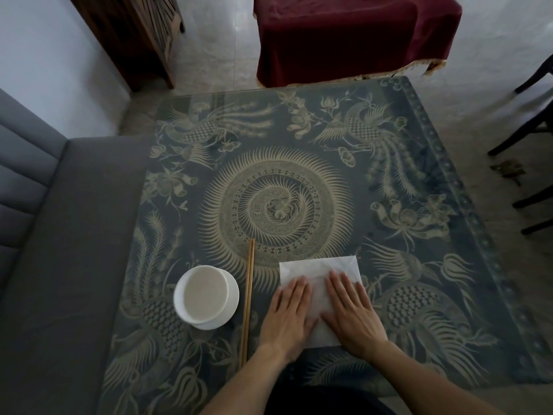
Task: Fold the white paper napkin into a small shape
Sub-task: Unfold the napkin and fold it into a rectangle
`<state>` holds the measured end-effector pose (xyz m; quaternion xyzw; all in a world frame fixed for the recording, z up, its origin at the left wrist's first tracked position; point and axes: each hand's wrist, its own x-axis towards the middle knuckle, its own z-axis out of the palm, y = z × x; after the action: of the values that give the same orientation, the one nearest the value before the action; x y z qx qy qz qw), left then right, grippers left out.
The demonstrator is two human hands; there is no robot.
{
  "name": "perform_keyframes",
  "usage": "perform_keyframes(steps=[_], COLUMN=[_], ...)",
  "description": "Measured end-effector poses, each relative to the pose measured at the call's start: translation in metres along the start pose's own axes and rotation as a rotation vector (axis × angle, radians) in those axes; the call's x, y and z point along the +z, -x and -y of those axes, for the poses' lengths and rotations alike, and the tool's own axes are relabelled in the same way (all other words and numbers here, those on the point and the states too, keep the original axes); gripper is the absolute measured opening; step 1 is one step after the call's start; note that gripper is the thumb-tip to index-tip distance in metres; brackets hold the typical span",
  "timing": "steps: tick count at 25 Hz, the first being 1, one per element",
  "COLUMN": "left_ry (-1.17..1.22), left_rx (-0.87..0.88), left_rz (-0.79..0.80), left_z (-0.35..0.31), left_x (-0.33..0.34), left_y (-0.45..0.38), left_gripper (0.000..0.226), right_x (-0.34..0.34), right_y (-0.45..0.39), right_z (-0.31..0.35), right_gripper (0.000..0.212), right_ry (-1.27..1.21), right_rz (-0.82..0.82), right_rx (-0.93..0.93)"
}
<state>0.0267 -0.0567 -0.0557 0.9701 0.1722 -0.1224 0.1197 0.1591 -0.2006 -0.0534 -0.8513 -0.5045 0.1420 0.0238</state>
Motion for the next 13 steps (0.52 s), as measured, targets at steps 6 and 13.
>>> perform_keyframes(steps=[6,13], left_ry=[-0.056,0.03], left_rx=[-0.022,0.109], left_rz=[0.049,-0.054], left_z=[0.028,-0.003], left_x=[-0.005,-0.003], left_y=[0.008,0.006], left_gripper=[0.078,0.07], right_x=[0.003,-0.004], right_y=[0.023,0.016], right_z=[-0.033,-0.008], right_gripper=[0.078,0.069], right_ry=[0.008,0.009], right_rz=[-0.001,-0.041], right_rx=[0.175,-0.015])
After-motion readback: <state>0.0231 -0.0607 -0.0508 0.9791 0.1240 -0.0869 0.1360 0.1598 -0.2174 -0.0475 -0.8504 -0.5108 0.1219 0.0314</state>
